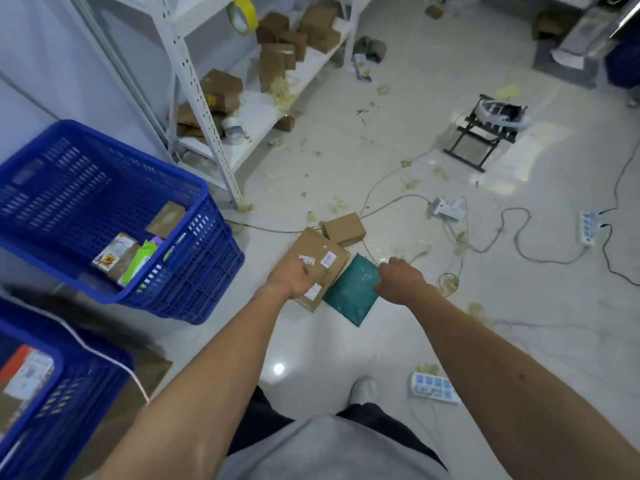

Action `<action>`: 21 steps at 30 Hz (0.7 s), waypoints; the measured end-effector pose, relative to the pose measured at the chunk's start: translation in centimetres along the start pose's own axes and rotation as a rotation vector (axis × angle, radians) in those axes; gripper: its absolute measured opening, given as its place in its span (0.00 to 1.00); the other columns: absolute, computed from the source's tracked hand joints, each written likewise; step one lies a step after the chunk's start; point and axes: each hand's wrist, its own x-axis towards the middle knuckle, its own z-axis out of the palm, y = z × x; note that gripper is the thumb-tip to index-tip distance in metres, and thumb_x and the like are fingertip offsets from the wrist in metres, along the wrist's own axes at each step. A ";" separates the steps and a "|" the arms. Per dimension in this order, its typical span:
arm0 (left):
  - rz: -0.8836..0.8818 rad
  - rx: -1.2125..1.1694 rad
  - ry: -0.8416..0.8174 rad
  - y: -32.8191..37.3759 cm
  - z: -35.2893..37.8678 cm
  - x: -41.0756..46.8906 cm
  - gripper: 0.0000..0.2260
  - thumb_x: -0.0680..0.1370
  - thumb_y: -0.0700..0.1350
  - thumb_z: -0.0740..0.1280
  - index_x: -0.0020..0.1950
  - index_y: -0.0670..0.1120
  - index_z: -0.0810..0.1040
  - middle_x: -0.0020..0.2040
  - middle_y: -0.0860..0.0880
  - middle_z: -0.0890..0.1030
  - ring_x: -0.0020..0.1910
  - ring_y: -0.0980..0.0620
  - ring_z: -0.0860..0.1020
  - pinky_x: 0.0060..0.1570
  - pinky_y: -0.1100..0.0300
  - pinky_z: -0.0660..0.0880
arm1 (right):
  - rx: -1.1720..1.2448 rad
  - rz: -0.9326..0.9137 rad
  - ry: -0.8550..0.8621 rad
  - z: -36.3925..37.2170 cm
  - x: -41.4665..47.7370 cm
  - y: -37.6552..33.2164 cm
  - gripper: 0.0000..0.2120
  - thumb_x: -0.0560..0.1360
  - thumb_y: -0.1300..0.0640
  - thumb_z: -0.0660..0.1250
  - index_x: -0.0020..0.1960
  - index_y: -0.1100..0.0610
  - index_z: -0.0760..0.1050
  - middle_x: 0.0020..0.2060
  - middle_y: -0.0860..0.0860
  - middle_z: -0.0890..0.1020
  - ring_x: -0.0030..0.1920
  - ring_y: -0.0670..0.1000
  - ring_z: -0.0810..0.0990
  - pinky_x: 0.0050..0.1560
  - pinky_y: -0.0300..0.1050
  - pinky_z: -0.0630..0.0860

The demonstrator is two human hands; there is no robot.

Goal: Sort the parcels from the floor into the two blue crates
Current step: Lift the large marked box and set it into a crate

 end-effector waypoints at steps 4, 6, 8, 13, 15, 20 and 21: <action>-0.080 -0.015 -0.011 2.4 4.2 -0.3 0.13 0.79 0.52 0.63 0.60 0.48 0.77 0.58 0.47 0.81 0.56 0.43 0.78 0.53 0.56 0.74 | 0.012 -0.085 -0.050 2.4 0.1 4.2 0.22 0.77 0.48 0.61 0.67 0.58 0.70 0.61 0.56 0.73 0.62 0.57 0.72 0.61 0.49 0.71; -0.114 -0.053 0.009 3.0 5.7 -0.2 0.12 0.79 0.51 0.64 0.58 0.47 0.78 0.57 0.46 0.81 0.55 0.44 0.78 0.55 0.55 0.75 | -0.027 -0.135 -0.057 2.5 0.9 5.8 0.22 0.78 0.48 0.60 0.67 0.58 0.70 0.62 0.57 0.72 0.63 0.56 0.71 0.63 0.49 0.70; -0.157 -0.080 0.013 3.4 6.8 -0.6 0.11 0.80 0.49 0.64 0.57 0.45 0.78 0.56 0.45 0.81 0.55 0.44 0.78 0.56 0.55 0.74 | -0.063 -0.168 -0.079 2.5 1.6 6.8 0.23 0.78 0.47 0.60 0.68 0.59 0.69 0.63 0.57 0.72 0.64 0.57 0.70 0.64 0.50 0.70; -0.253 -0.168 0.057 2.3 9.0 -0.3 0.15 0.80 0.50 0.63 0.65 0.46 0.76 0.62 0.46 0.80 0.61 0.45 0.77 0.61 0.54 0.73 | -0.141 -0.219 -0.146 2.7 4.4 6.6 0.23 0.78 0.48 0.59 0.69 0.59 0.68 0.64 0.57 0.71 0.65 0.57 0.69 0.64 0.50 0.69; -0.281 -0.216 0.054 1.5 9.7 0.5 0.17 0.80 0.50 0.63 0.68 0.46 0.74 0.64 0.46 0.78 0.62 0.46 0.76 0.62 0.55 0.72 | -0.172 -0.243 -0.157 2.6 6.0 6.0 0.24 0.79 0.48 0.59 0.70 0.59 0.68 0.65 0.57 0.71 0.65 0.56 0.70 0.63 0.49 0.69; -0.342 -0.277 0.075 -0.6 9.9 3.3 0.21 0.81 0.51 0.63 0.73 0.46 0.68 0.67 0.44 0.74 0.65 0.44 0.74 0.61 0.55 0.70 | -0.233 -0.314 -0.150 1.7 10.2 4.0 0.24 0.78 0.48 0.61 0.71 0.58 0.67 0.65 0.55 0.71 0.65 0.55 0.70 0.62 0.49 0.70; -0.359 -0.289 0.069 -1.1 10.1 3.8 0.22 0.81 0.51 0.63 0.73 0.46 0.67 0.67 0.44 0.74 0.65 0.44 0.74 0.61 0.55 0.70 | -0.242 -0.322 -0.152 1.5 10.9 3.6 0.24 0.77 0.49 0.61 0.70 0.57 0.67 0.65 0.55 0.71 0.65 0.55 0.70 0.62 0.50 0.70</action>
